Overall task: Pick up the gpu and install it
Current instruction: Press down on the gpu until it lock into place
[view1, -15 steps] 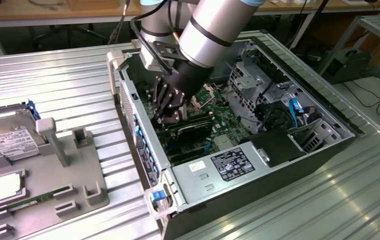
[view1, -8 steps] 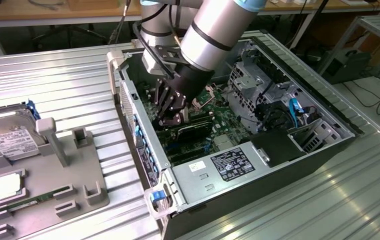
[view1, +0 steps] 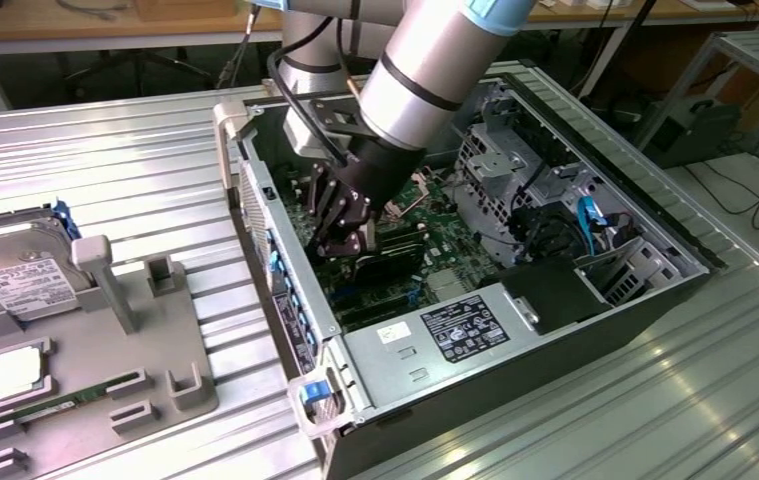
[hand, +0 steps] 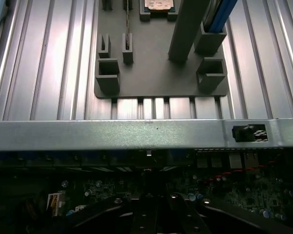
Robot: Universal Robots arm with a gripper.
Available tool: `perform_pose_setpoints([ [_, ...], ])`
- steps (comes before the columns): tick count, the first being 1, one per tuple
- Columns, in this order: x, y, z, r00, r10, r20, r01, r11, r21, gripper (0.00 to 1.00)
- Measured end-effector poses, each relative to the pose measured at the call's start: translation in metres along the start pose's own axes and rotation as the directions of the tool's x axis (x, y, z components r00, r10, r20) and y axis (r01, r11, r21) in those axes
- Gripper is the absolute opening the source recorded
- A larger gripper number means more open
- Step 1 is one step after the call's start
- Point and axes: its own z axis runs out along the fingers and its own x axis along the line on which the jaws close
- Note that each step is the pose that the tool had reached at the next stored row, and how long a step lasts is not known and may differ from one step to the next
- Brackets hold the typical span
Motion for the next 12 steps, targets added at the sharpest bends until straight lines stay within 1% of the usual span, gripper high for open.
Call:
perform_pose_setpoints([
  [12, 0.0001, -0.0004, 0.0039, 1.0000, -0.008, -0.0035, 0.008, 0.9999, -0.0145, 0.11],
])
